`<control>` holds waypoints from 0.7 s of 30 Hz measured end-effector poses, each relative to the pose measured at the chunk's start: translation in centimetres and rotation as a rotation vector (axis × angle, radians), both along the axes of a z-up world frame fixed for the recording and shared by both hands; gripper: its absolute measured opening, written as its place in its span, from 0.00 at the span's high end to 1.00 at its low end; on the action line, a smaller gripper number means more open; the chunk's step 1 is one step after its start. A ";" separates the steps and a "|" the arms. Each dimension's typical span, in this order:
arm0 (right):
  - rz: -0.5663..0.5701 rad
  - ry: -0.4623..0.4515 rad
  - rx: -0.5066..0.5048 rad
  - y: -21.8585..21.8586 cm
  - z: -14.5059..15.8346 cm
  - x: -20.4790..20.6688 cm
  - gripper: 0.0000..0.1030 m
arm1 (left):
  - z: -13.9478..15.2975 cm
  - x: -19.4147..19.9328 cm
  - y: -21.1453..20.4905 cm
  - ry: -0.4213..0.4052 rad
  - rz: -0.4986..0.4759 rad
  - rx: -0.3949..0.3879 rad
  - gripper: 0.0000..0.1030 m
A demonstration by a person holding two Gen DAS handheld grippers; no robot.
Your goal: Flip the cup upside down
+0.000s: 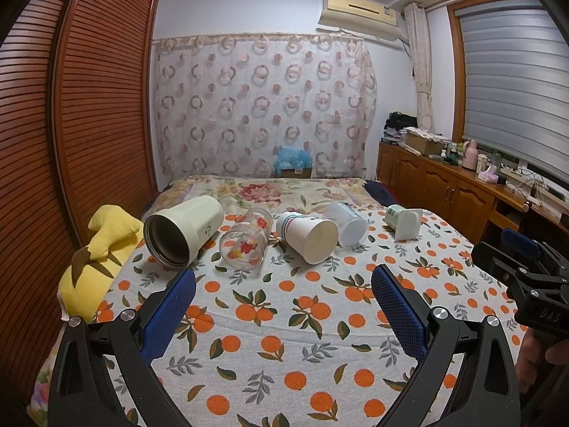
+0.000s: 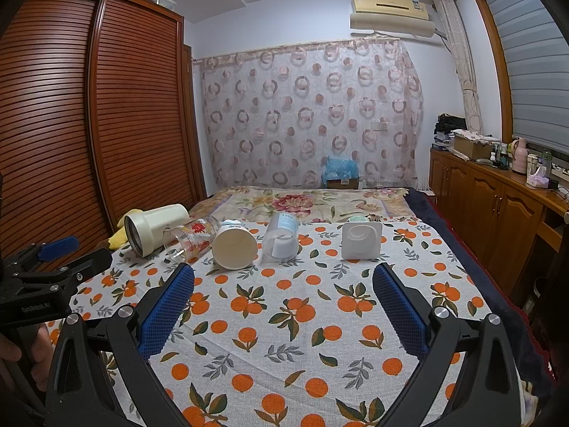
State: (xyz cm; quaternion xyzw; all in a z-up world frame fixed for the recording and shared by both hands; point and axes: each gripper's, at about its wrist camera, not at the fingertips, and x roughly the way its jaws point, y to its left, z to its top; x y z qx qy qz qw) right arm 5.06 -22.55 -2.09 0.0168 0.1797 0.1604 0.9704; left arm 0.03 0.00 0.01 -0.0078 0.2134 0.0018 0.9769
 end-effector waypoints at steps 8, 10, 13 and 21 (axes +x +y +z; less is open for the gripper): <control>0.000 -0.002 0.000 0.0 0.0 0.0 0.02 | 0.0 0.0 0.0 -0.002 0.000 0.000 0.07; 0.000 -0.002 0.000 0.0 0.0 0.0 0.02 | 0.0 0.0 0.0 -0.003 0.000 -0.001 0.07; 0.000 -0.002 0.000 0.0 0.0 0.0 0.02 | 0.0 0.0 0.0 -0.004 0.000 0.000 0.07; 0.000 -0.002 0.000 0.0 0.0 0.0 0.02 | 0.0 0.0 0.0 -0.006 0.000 0.000 0.07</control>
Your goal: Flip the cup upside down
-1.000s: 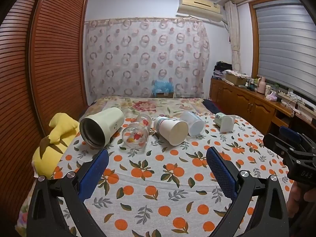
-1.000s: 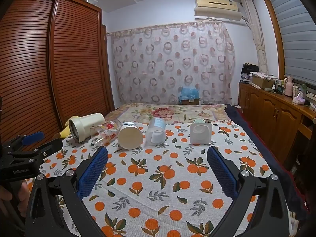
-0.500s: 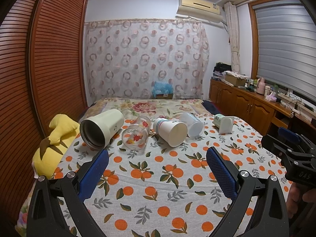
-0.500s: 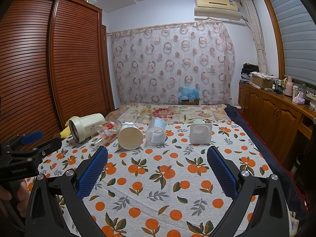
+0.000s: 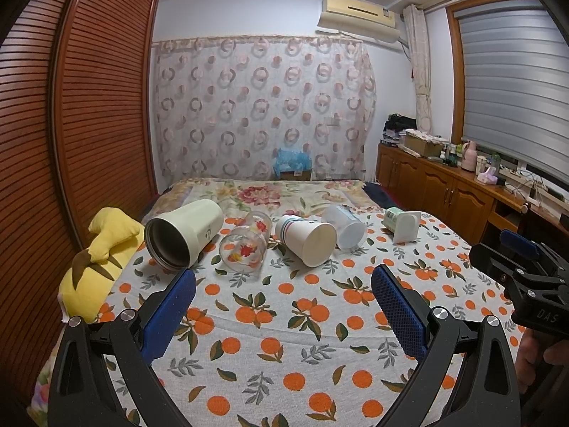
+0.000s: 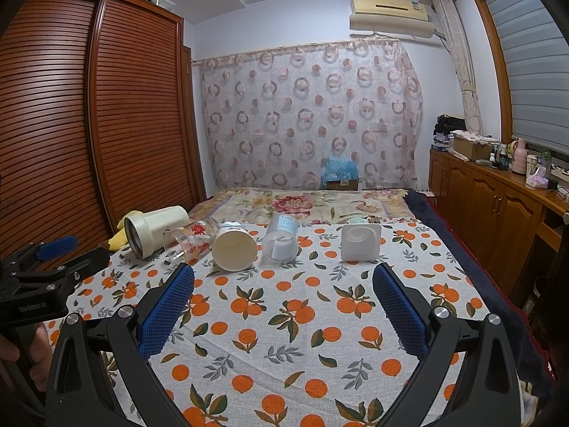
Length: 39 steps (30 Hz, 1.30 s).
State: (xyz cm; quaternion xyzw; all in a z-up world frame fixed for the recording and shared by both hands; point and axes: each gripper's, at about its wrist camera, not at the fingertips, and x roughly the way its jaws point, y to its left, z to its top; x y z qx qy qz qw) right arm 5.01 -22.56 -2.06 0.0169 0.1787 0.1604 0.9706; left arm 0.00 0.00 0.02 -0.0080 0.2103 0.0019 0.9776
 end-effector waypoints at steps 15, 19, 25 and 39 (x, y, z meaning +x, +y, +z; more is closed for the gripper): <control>0.000 -0.002 0.000 0.0 0.1 0.0 0.02 | 1.6 -0.3 -0.8 -0.004 -0.001 0.001 0.07; 0.000 -0.002 0.000 0.1 0.1 0.0 0.02 | 1.3 -0.3 -0.7 -0.004 -0.001 0.000 0.07; 0.001 -0.002 0.000 0.1 0.0 0.0 0.02 | 1.2 -0.3 -0.7 -0.005 -0.001 0.001 0.07; 0.033 0.030 -0.017 1.1 -0.7 1.1 0.02 | 2.5 0.9 0.2 0.053 -0.004 0.000 0.07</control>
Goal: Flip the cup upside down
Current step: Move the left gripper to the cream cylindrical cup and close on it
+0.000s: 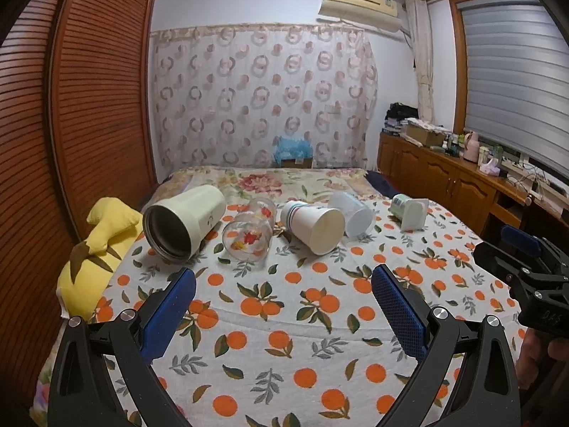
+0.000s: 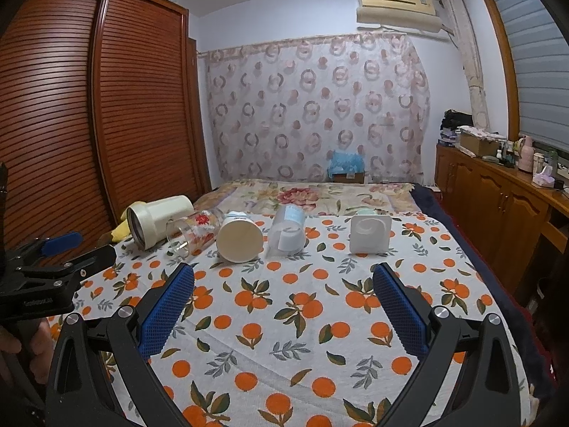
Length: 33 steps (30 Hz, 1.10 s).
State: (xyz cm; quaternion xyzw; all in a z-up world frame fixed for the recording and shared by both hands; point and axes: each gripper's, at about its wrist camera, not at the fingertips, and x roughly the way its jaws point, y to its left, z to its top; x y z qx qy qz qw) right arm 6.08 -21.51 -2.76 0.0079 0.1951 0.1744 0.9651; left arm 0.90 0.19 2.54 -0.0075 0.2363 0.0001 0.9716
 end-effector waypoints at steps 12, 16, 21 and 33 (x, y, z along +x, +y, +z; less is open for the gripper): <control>0.110 0.017 -0.037 3.9 -0.5 3.5 0.03 | -2.8 3.4 3.7 0.044 0.014 0.035 0.07; 0.159 0.036 -0.049 5.6 -0.5 4.8 0.06 | -3.0 5.0 5.1 0.068 0.017 0.047 0.07; 0.214 0.068 -0.056 7.6 -0.4 6.5 0.09 | -2.5 6.5 6.5 0.088 0.023 0.063 0.07; 0.309 0.170 -0.065 11.0 -0.5 10.7 0.09 | -1.5 10.9 9.1 0.164 0.019 0.057 0.07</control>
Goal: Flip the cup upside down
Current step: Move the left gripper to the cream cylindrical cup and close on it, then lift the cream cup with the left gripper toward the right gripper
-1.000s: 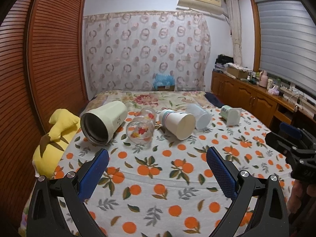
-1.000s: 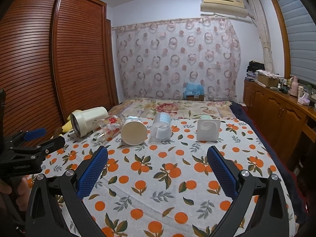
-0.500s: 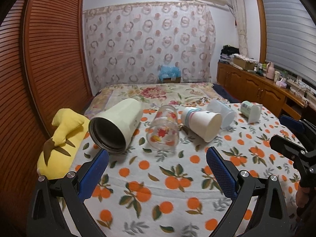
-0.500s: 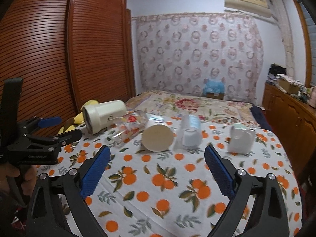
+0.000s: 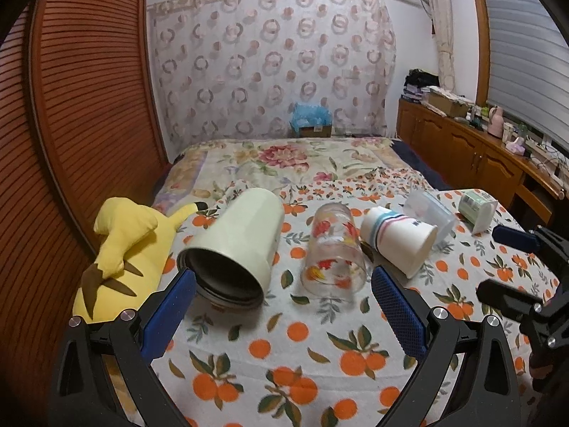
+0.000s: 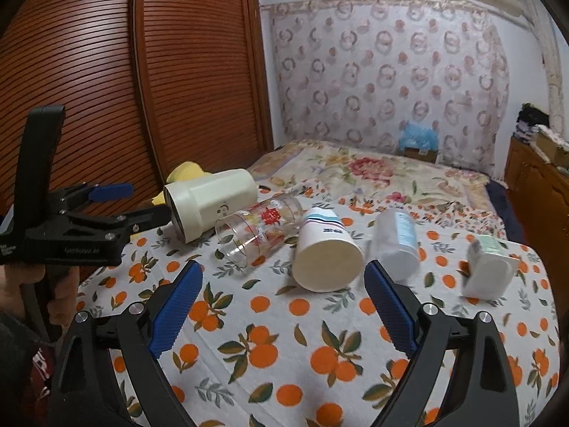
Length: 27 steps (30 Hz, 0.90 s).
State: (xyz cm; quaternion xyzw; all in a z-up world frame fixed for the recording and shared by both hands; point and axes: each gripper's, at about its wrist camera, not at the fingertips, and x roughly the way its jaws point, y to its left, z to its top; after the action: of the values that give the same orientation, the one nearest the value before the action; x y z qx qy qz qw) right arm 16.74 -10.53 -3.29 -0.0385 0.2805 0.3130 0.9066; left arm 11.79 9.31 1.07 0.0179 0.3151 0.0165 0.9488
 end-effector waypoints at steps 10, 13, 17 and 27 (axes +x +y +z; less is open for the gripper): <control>0.050 0.050 -0.026 2.1 -0.3 2.1 0.09 | 0.4 5.4 2.1 0.133 -0.053 0.048 0.08; 0.054 0.049 -0.033 2.3 -0.2 2.5 0.09 | 0.0 7.7 2.3 0.213 -0.085 0.085 0.08; 0.049 0.056 -0.027 2.2 -0.3 3.1 0.09 | -0.7 10.9 2.8 0.331 -0.125 0.139 0.12; 0.013 0.069 -0.032 1.0 -1.1 2.8 0.09 | -3.9 17.3 4.3 0.595 -0.143 0.086 0.22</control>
State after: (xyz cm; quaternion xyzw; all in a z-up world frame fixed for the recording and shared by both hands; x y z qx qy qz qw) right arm 19.58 -9.57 -4.35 -0.0439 0.3162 0.3157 0.8935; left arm 29.09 13.65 -2.82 0.0839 0.5760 -0.0428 0.8120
